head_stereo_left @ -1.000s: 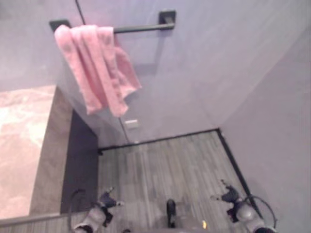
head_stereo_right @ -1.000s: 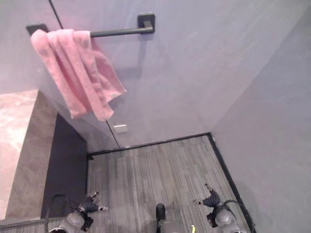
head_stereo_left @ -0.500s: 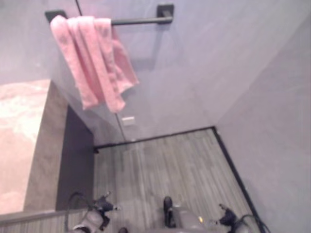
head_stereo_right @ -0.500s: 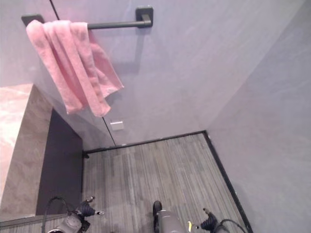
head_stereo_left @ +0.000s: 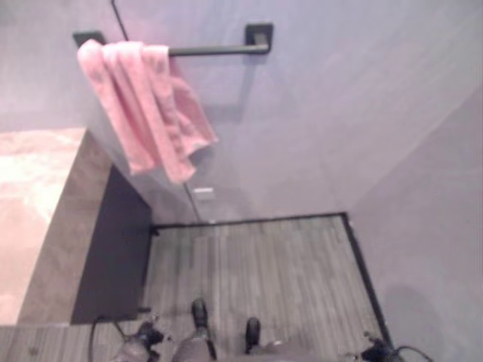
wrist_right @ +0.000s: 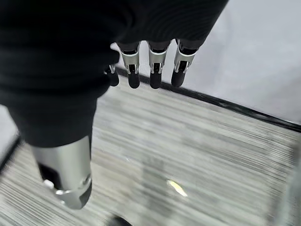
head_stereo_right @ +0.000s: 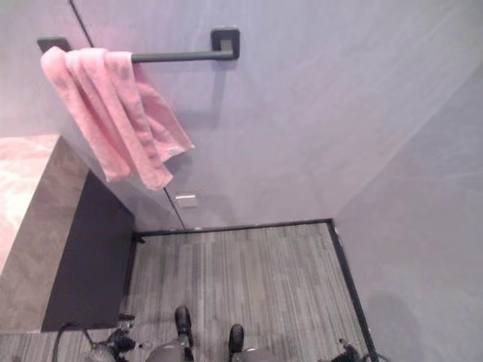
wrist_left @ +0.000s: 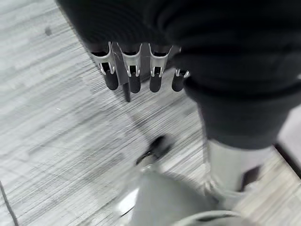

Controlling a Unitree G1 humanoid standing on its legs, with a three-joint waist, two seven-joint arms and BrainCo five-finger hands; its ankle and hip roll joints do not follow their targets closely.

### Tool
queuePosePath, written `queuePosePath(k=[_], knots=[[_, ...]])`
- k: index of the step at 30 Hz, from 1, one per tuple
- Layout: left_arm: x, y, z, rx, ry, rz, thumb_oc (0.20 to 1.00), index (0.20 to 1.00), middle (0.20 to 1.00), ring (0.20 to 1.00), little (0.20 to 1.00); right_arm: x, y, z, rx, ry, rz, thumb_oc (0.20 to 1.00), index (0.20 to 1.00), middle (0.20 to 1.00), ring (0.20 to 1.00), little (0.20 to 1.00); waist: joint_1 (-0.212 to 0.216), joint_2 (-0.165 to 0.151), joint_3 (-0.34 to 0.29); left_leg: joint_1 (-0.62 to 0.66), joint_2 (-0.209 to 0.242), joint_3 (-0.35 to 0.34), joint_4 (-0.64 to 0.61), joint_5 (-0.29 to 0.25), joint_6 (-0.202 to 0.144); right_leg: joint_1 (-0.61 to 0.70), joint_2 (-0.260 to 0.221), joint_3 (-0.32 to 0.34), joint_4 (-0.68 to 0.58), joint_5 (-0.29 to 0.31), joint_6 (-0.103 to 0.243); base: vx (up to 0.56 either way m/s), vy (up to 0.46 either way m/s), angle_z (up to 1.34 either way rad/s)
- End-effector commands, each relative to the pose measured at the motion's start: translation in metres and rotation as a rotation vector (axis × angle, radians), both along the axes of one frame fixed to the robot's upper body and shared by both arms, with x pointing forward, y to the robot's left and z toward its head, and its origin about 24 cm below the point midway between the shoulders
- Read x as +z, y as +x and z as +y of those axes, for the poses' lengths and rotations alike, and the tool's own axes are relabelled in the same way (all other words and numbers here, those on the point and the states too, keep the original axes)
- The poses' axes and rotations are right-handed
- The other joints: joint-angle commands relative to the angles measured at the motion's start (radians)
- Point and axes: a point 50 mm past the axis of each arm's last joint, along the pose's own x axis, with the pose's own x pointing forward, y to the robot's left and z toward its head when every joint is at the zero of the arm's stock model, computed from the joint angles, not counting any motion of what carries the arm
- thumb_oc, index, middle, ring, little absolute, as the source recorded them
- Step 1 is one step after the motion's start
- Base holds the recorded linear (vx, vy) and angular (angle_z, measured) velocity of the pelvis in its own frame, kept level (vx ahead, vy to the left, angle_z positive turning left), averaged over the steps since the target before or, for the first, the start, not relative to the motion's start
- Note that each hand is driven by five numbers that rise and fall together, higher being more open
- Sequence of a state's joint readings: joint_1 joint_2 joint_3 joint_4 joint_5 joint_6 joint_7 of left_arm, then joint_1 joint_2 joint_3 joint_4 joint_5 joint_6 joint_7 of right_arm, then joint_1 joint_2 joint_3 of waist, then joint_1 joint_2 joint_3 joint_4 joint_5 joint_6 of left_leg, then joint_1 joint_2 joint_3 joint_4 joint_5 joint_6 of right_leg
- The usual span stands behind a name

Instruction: Put brush and paste in cup on sink, flatten towel.

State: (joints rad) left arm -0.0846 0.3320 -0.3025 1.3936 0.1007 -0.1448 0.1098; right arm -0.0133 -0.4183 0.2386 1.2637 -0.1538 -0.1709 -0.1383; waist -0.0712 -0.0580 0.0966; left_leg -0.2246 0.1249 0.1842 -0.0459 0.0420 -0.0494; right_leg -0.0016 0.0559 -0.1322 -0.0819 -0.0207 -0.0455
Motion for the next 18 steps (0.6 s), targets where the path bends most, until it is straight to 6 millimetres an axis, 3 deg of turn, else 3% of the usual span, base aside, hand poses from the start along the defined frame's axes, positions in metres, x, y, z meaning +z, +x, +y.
queuePosePath(k=[1, 3, 4, 9, 11, 13, 15, 16, 18], knots=[[0.008, 0.017, 0.01, -0.052, 0.047, -0.036, 1.0, 1.0, 1.0, 1.0, 1.0, 0.005, 0.004, -0.002, -0.057, 0.02, -0.078, 1.0, 1.0, 1.0, 1.0, 1.0, -0.034, -0.02, -0.029, 0.041, -0.066, 0.043, 0.138, -0.061, 0.032, -0.016, -0.13, 0.013, 0.213, -0.096, 0.104, 0.33, 0.298, -0.33], [0.009, 0.019, 0.009, -0.07, 0.046, -0.043, 1.0, 1.0, 1.0, 1.0, 1.0, 0.005, 0.007, 0.001, -0.053, 0.034, -0.095, 1.0, 1.0, 1.0, 1.0, 1.0, -0.034, -0.018, -0.037, 0.046, -0.074, 0.058, 0.154, -0.084, 0.043, -0.008, -0.144, 0.026, 0.211, -0.09, 0.116, 0.31, 0.358, -0.2], [0.01, 0.024, 0.007, -0.095, 0.044, -0.064, 1.0, 1.0, 1.0, 1.0, 1.0, 0.003, 0.011, 0.012, -0.001, 0.062, -0.099, 1.0, 1.0, 1.0, 1.0, 1.0, -0.033, -0.013, -0.046, 0.061, -0.088, 0.089, 0.174, -0.118, 0.058, 0.004, -0.173, 0.042, 0.208, -0.049, 0.137, 0.3, 0.38, -0.3], [0.014, 0.036, 0.004, -0.122, 0.04, -0.108, 1.0, 1.0, 1.0, 1.0, 1.0, -0.003, 0.006, 0.02, 0.017, 0.073, -0.059, 1.0, 1.0, 1.0, 1.0, 1.0, -0.026, -0.007, -0.053, 0.077, -0.099, 0.113, 0.179, -0.14, 0.074, -0.005, -0.193, 0.065, 0.216, 0.008, 0.151, 0.16, 0.228, -0.38], [0.019, 0.051, 0.0, -0.174, 0.041, -0.165, 1.0, 1.0, 1.0, 1.0, 1.0, -0.005, 0.009, 0.03, 0.046, 0.092, -0.065, 1.0, 1.0, 1.0, 1.0, 1.0, -0.029, 0.003, -0.053, 0.098, -0.12, 0.115, 0.164, -0.156, 0.096, -0.019, -0.212, 0.089, 0.239, 0.084, 0.166, 0.18, 0.308, -0.09], [0.02, 0.052, -0.001, -0.18, 0.041, -0.17, 1.0, 1.0, 1.0, 1.0, 1.0, -0.005, 0.01, 0.032, 0.048, 0.096, -0.072, 1.0, 1.0, 1.0, 1.0, 1.0, -0.029, 0.006, -0.053, 0.102, -0.124, 0.116, 0.158, -0.157, 0.099, -0.022, -0.214, 0.093, 0.242, 0.097, 0.171, 0.1, 0.188, -0.07], [0.021, 0.055, -0.003, -0.185, 0.029, -0.194, 1.0, 1.0, 1.0, 1.0, 1.0, 0.0, 0.018, 0.039, -0.006, 0.18, -0.155, 1.0, 1.0, 1.0, 1.0, 1.0, -0.033, 0.013, -0.051, 0.126, -0.141, 0.113, 0.125, -0.16, 0.117, -0.046, -0.223, 0.104, 0.301, 0.133, 0.18, 0.09, 0.261, -0.01], [0.023, 0.059, -0.005, -0.181, 0.017, -0.221, 1.0, 1.0, 1.0, 1.0, 1.0, 0.004, 0.026, 0.042, -0.082, 0.243, -0.233, 1.0, 1.0, 1.0, 1.0, 1.0, -0.033, 0.017, -0.032, 0.142, -0.145, 0.113, 0.099, -0.157, 0.13, -0.101, -0.231, 0.082, 0.405, 0.131, 0.171, 0.02, 0.211, -0.16], [0.023, 0.06, -0.008, -0.156, -0.005, -0.247, 1.0, 1.0, 1.0, 1.0, 1.0, 0.008, 0.034, 0.047, -0.101, 0.278, -0.291, 1.0, 1.0, 1.0, 1.0, 1.0, -0.034, 0.017, -0.005, 0.172, -0.153, 0.104, 0.077, -0.166, 0.134, -0.12, -0.243, 0.022, 0.49, 0.101, 0.175, 0.0, 0.117, -0.2]])
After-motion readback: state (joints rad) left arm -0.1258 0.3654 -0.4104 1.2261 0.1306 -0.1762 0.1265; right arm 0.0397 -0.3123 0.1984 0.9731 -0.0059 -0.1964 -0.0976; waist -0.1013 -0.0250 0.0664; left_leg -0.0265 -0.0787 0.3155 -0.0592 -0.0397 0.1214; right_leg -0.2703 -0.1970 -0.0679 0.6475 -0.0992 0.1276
